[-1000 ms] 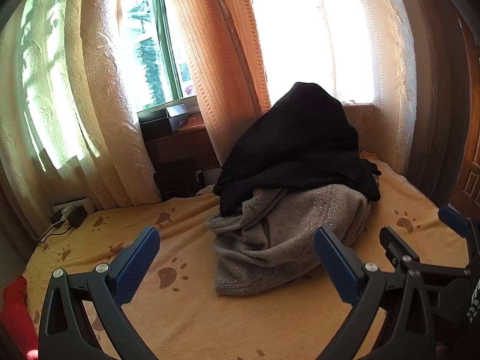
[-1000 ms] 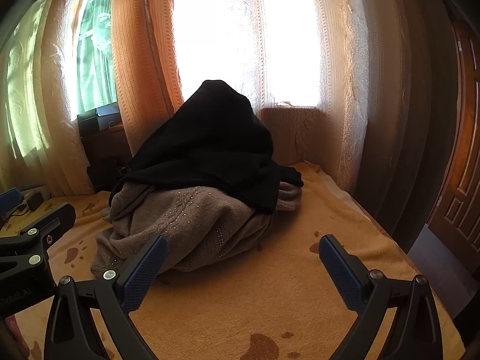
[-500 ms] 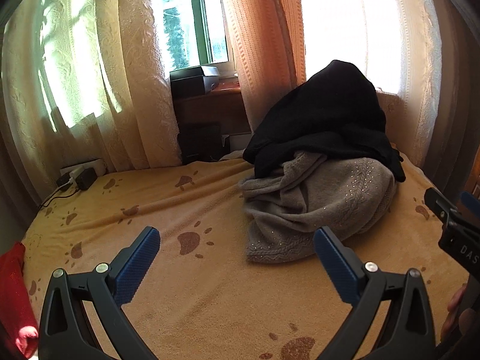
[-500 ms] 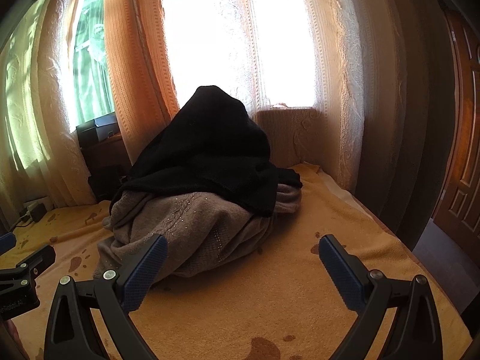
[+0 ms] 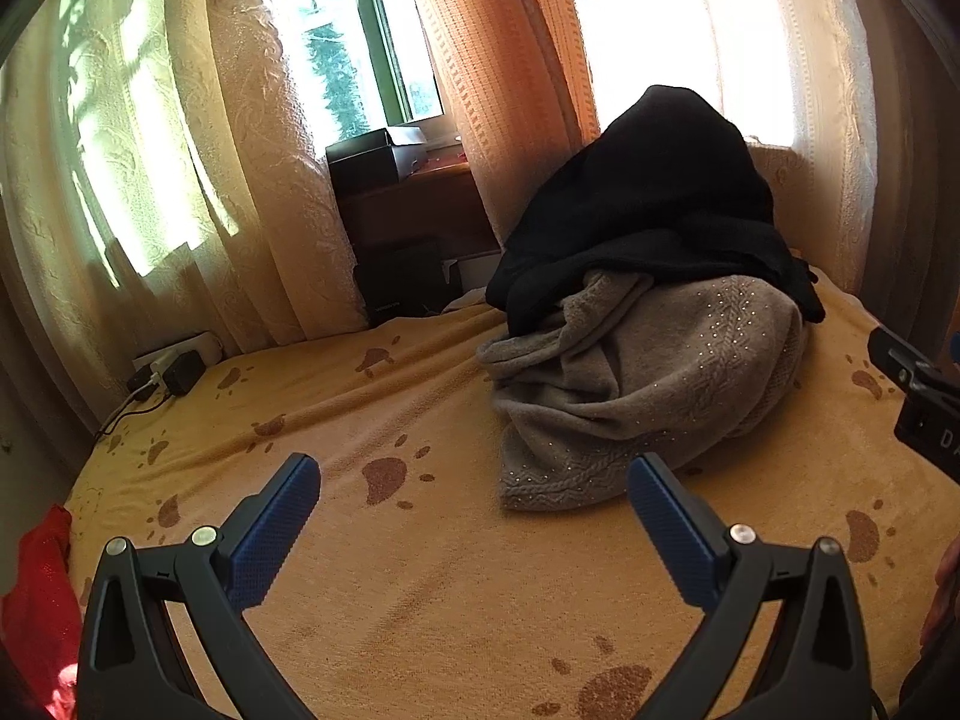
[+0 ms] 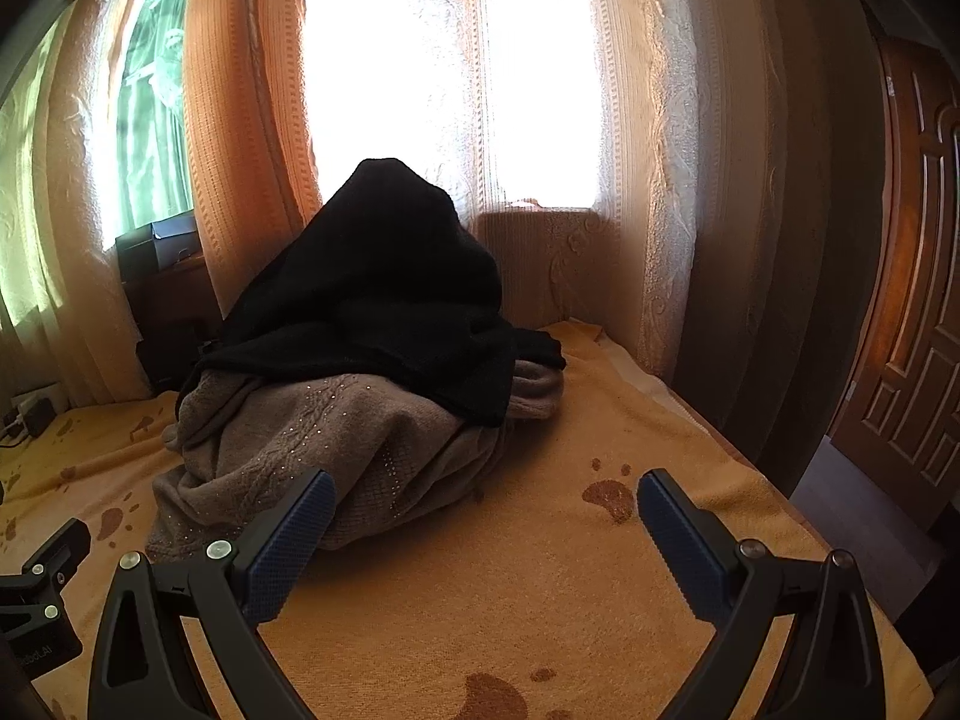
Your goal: Fold clothes
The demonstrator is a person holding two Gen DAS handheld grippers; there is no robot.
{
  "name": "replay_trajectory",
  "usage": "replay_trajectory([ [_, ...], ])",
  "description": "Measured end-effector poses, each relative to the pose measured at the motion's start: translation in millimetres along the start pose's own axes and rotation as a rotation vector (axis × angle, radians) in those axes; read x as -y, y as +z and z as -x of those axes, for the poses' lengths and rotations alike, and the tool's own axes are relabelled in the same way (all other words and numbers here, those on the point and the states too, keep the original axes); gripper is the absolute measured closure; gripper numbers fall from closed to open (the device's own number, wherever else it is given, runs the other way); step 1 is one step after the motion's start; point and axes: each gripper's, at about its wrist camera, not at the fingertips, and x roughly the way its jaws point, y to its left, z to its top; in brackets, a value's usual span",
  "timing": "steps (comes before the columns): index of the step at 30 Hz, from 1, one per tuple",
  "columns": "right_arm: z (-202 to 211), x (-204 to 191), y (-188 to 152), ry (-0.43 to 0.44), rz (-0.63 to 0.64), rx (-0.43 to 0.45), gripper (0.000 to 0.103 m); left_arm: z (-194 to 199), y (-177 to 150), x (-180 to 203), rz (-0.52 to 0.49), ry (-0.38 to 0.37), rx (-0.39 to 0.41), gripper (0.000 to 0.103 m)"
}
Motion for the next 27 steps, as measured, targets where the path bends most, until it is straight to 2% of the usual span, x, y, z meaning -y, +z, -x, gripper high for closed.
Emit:
replay_trajectory([
  [4,-1,-3,-1,-0.031,0.015,-0.002,0.000,3,1,3,-0.032,0.064,0.023,0.000],
  [9,1,-6,-1,-0.124,0.043,0.013,0.000,12,1,5,-0.063,0.138,0.055,0.000],
  [12,5,-4,1,-0.221,0.063,0.040,0.000,21,2,10,-0.091,0.185,0.097,0.000],
  [14,7,-1,3,-0.260,0.072,0.057,0.000,27,2,14,-0.110,0.206,0.124,0.000],
  [17,8,1,5,-0.265,0.068,0.061,0.000,32,2,19,-0.130,0.204,0.140,0.000],
  [20,7,2,5,-0.255,0.072,0.056,0.000,33,3,20,-0.123,0.114,0.119,0.000],
  [22,7,1,4,-0.221,0.065,0.046,0.000,30,3,16,-0.082,-0.021,0.070,0.000],
  [24,4,2,3,-0.152,0.042,0.022,0.000,27,3,12,-0.039,-0.156,0.021,0.000],
  [25,3,3,3,-0.116,0.030,0.010,0.000,26,3,11,-0.024,-0.197,0.006,0.000],
  [27,1,3,1,-0.028,0.006,-0.010,0.000,25,2,13,-0.032,-0.172,0.017,0.000],
])
